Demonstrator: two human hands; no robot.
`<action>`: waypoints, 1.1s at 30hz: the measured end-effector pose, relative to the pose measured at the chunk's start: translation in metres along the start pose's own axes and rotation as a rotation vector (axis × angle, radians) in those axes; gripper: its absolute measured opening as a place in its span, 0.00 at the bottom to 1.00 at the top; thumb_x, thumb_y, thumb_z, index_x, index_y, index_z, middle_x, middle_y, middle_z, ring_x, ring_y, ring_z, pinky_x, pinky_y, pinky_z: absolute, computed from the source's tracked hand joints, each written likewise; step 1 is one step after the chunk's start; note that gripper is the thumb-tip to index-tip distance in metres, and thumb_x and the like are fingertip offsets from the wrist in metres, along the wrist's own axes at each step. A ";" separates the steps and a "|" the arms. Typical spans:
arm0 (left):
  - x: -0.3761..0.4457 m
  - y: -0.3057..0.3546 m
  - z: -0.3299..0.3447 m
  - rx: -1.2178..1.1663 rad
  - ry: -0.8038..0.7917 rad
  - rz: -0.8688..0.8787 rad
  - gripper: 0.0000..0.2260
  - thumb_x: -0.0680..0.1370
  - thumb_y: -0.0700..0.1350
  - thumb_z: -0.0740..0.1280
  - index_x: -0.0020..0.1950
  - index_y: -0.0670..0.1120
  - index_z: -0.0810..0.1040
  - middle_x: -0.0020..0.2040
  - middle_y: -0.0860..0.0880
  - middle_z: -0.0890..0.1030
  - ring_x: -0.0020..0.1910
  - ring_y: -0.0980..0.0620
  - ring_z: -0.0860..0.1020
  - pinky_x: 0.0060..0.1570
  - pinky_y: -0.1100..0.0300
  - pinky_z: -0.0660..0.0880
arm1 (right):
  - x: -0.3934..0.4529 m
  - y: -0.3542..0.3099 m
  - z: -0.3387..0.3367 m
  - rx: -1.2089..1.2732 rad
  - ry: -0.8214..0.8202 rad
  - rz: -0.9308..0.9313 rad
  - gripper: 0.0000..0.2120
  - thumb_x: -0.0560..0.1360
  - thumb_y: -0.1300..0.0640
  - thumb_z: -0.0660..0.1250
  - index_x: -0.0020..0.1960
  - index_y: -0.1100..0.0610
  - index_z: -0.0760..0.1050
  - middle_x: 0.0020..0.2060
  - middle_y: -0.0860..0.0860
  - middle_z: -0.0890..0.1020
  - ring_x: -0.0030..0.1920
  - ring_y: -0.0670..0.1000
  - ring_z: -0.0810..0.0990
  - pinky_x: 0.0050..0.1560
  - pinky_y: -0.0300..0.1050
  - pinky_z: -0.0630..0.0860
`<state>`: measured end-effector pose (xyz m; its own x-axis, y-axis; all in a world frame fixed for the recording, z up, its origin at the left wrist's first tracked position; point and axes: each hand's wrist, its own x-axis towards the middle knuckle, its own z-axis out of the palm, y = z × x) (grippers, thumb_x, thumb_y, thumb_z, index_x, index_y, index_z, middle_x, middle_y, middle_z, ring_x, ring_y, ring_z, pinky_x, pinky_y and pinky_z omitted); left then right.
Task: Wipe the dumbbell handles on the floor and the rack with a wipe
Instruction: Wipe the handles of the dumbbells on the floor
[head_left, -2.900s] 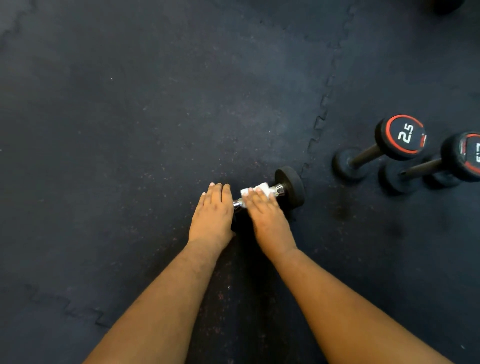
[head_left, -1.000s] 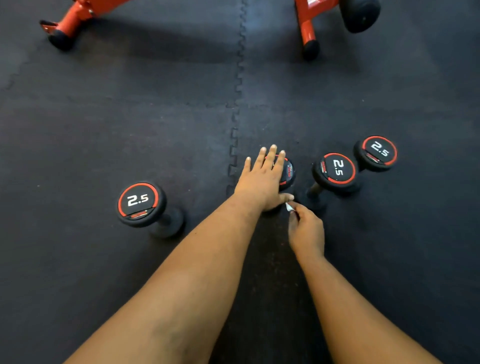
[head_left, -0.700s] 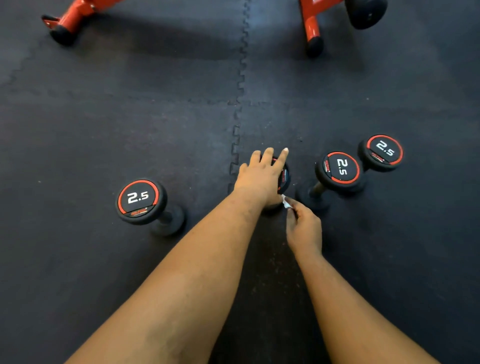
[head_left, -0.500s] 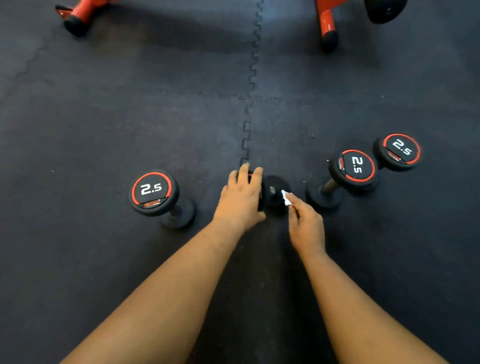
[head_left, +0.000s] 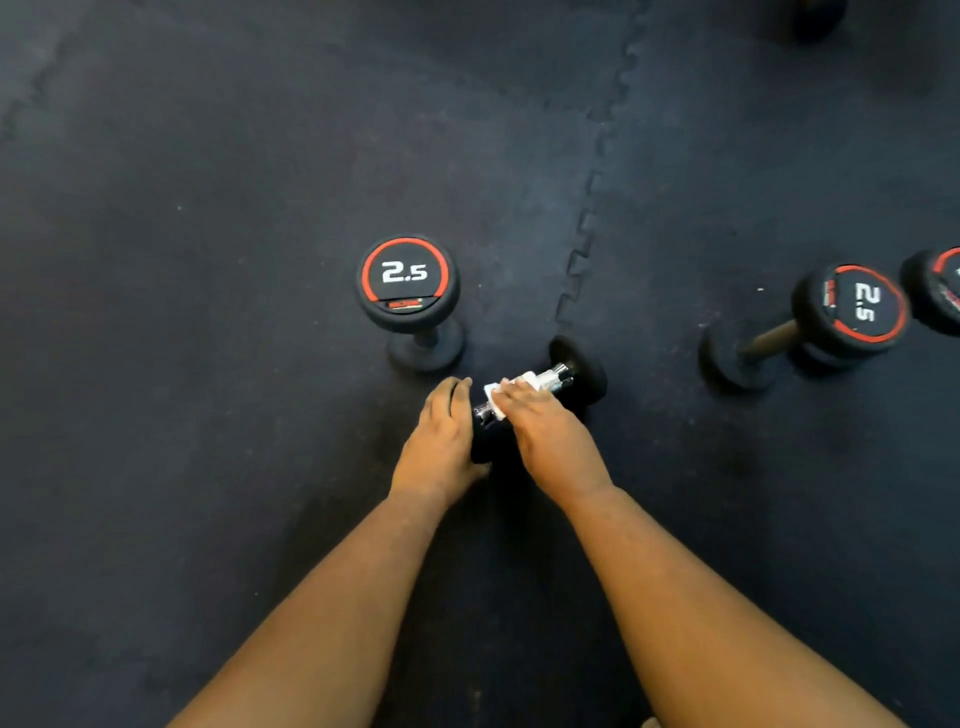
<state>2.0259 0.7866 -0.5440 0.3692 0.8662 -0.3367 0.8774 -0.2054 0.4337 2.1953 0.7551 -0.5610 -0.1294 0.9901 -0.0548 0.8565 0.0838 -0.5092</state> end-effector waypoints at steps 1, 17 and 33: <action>-0.002 -0.001 -0.002 0.015 -0.013 0.006 0.52 0.68 0.49 0.81 0.82 0.43 0.52 0.80 0.44 0.54 0.80 0.45 0.57 0.75 0.53 0.62 | 0.001 -0.004 0.007 -0.066 -0.071 -0.043 0.25 0.79 0.67 0.61 0.75 0.58 0.69 0.74 0.56 0.72 0.77 0.57 0.65 0.77 0.55 0.60; 0.005 0.000 -0.017 0.233 -0.189 0.030 0.52 0.76 0.57 0.73 0.82 0.39 0.38 0.83 0.39 0.41 0.83 0.43 0.44 0.81 0.47 0.49 | -0.004 0.014 0.015 -0.261 -0.006 0.224 0.29 0.82 0.58 0.57 0.82 0.55 0.55 0.80 0.55 0.59 0.81 0.55 0.52 0.79 0.57 0.49; 0.003 0.009 -0.020 0.332 -0.201 -0.009 0.52 0.74 0.58 0.75 0.82 0.40 0.44 0.82 0.40 0.53 0.82 0.43 0.52 0.80 0.45 0.55 | -0.016 0.007 0.020 -0.190 -0.034 0.078 0.32 0.77 0.61 0.50 0.81 0.60 0.55 0.80 0.57 0.58 0.81 0.56 0.52 0.80 0.58 0.51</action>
<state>2.0291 0.7962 -0.5246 0.3851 0.7687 -0.5107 0.9200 -0.3634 0.1468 2.1938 0.7373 -0.5811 -0.0731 0.9902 -0.1187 0.9432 0.0300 -0.3309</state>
